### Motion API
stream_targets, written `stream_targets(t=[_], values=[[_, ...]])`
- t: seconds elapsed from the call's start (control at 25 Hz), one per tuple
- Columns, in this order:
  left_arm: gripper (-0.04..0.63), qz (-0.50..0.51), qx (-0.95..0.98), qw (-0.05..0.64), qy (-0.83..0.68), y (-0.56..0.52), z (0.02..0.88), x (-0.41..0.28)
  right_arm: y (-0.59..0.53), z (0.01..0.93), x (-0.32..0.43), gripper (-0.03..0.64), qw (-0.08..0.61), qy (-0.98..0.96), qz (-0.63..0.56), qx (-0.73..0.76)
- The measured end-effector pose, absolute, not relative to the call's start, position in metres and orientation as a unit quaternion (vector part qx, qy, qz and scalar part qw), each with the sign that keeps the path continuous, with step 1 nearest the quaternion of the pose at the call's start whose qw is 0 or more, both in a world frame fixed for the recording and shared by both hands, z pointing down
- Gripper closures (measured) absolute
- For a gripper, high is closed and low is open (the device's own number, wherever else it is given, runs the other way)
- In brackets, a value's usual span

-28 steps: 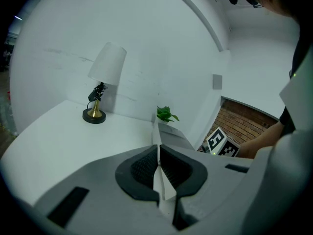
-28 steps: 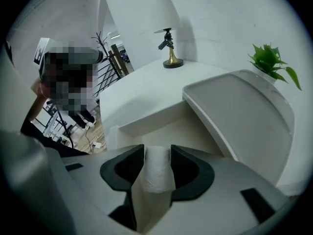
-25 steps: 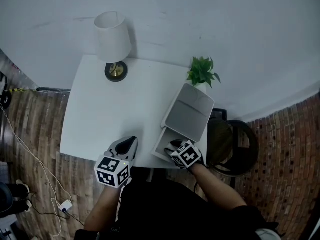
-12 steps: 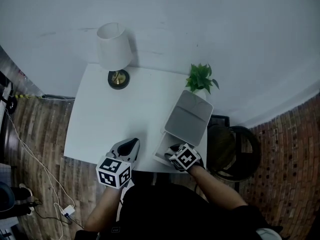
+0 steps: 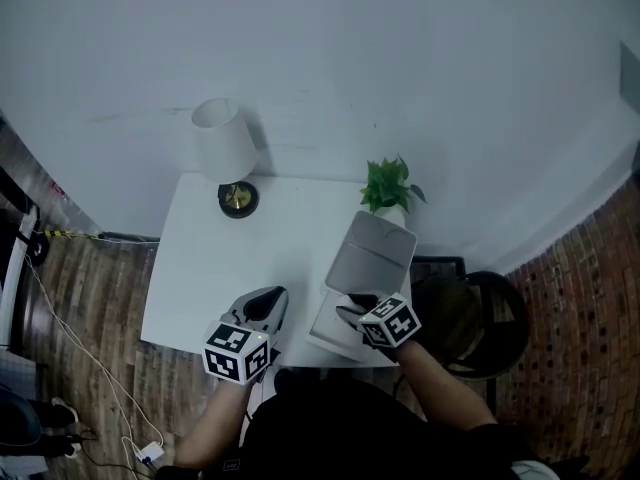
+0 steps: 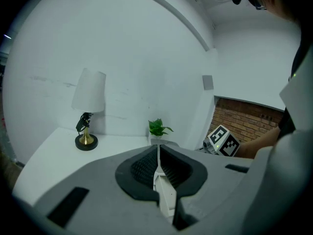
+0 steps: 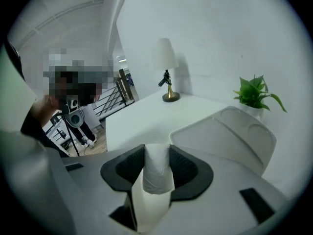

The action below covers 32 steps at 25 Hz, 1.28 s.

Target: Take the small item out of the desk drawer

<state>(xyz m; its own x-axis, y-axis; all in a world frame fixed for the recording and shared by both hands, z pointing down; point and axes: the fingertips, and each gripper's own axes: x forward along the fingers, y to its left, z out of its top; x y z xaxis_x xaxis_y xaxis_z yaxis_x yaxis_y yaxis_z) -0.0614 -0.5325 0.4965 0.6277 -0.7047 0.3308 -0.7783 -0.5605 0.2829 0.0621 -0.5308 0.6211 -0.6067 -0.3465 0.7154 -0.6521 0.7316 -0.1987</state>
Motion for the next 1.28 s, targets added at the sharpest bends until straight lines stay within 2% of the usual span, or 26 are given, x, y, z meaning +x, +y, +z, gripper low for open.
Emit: stream_targets(t=[0.52, 0.92, 1.12, 1.28], values=[[0.574, 0.095, 0.886, 0.125, -0.436, -0.558, 0.434, -0.061, -0.553, 0.486, 0.068, 0.460, 0.162, -0.923, 0.147, 0.316], [0.574, 0.070, 0.894, 0.097, -0.433, -0.552, 0.394, -0.061, -0.537, 0.375, 0.094, 0.462, 0.000, -0.940, 0.080, 0.330], [0.574, 0.058, 0.887, 0.089, -0.450, -0.553, 0.383, -0.071, -0.533, 0.348, 0.113, 0.463, -0.041, -0.936, 0.057, 0.346], [0.574, 0.055, 0.881, 0.089, -0.462, -0.555, 0.382, -0.080, -0.534, 0.347, 0.119, 0.463, -0.049, -0.934, 0.053, 0.349]])
